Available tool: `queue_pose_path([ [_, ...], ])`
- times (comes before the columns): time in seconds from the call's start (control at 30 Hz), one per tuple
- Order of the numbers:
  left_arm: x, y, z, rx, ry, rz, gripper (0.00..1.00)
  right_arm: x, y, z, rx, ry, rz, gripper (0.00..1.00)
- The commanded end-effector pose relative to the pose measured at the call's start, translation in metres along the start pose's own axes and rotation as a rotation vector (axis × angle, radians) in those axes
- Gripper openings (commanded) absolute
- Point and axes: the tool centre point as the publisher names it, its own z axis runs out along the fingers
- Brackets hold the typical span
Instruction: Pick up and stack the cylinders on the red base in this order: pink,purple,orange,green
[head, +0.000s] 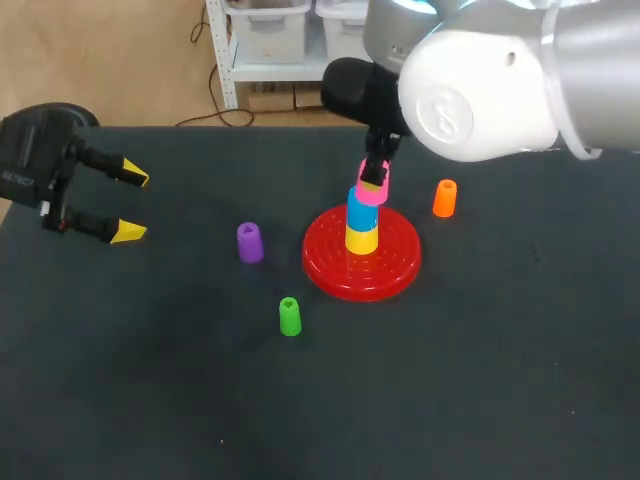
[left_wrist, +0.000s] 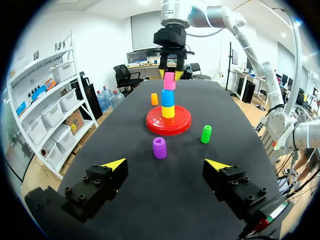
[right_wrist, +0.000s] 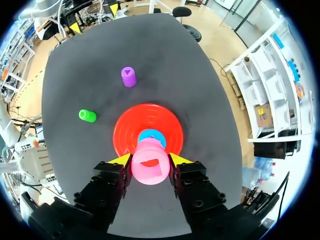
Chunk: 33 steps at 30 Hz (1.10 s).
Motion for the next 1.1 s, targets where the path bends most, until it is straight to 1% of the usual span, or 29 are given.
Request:
queue_pose_path([
  [0.03,0.0014,-0.0002,0.0000,-0.002,-0.003,0.003,1.00,-0.0015,0.0001,-0.0009,-0.001,0.001,-0.004,0.00],
  [0.63,0.0014,-0.0002,0.0000,-0.002,-0.003,0.003,1.00,-0.0067,-0.0020,0.0037,-0.010,0.012,-0.020,0.00],
  [1.1,0.0014,-0.0002,0.0000,-0.002,-0.003,0.003,1.00,-0.0097,-0.0045,0.0078,0.005,0.027,-0.031,0.00],
])
